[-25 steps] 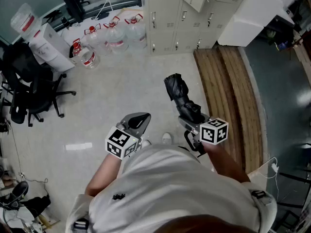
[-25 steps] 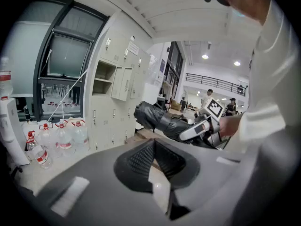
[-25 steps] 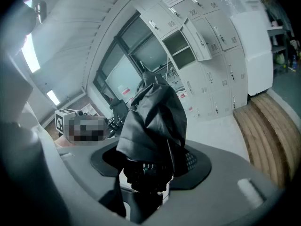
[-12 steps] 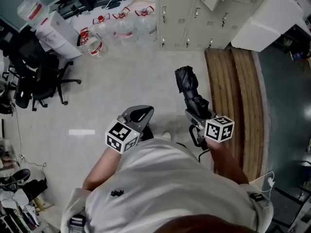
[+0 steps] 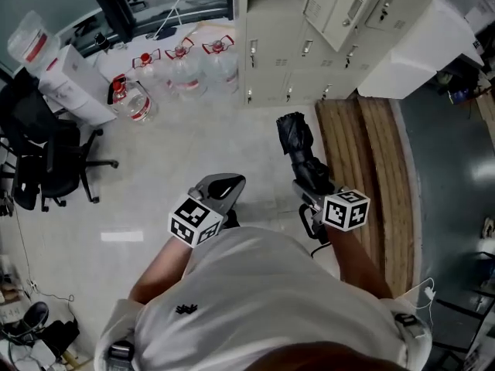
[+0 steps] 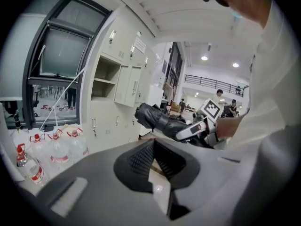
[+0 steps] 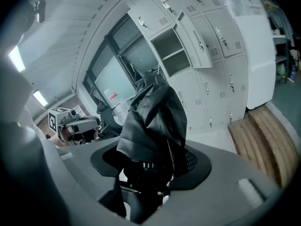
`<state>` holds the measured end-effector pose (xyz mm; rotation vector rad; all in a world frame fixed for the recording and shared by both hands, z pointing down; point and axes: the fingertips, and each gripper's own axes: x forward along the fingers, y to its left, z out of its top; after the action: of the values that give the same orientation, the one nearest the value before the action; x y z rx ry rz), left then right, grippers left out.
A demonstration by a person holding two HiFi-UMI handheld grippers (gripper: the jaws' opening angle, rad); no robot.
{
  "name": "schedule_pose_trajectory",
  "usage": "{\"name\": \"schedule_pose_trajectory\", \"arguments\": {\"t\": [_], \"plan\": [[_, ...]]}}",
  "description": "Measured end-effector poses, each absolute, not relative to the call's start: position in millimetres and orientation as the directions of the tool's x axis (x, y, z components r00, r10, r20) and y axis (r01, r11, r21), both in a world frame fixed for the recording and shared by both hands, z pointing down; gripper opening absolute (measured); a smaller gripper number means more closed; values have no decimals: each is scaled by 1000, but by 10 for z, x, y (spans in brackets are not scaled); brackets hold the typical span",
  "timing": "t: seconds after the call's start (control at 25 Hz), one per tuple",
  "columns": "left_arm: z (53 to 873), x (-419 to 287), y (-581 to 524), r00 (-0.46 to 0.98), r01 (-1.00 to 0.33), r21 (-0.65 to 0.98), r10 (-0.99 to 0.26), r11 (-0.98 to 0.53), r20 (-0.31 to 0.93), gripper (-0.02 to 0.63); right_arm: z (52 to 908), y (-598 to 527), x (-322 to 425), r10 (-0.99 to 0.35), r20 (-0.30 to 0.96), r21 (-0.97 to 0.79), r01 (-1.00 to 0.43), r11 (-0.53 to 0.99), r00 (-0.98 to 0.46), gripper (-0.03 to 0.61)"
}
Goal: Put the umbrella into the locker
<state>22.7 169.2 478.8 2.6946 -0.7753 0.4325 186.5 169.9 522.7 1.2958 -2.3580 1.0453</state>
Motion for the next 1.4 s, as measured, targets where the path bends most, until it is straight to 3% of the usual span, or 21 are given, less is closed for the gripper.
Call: {"name": "schedule_pose_trajectory", "arguments": {"t": [0.48, 0.84, 1.4], "plan": [[4648, -534, 207, 863, -454, 187, -378, -871, 334, 55, 4954, 59, 1326, -714, 528, -406, -875, 264, -460, 253], [4646, -839, -186, 860, -485, 201, -423, -851, 286, 55, 4782, -786, 1328, -738, 532, -345, -902, 259, -415, 255], [4604, -1000, -930, 779, -616, 209, -546, -760, 310, 55, 4759, -2451, 1650, -729, 541, -315, -905, 285, -418, 255]]}}
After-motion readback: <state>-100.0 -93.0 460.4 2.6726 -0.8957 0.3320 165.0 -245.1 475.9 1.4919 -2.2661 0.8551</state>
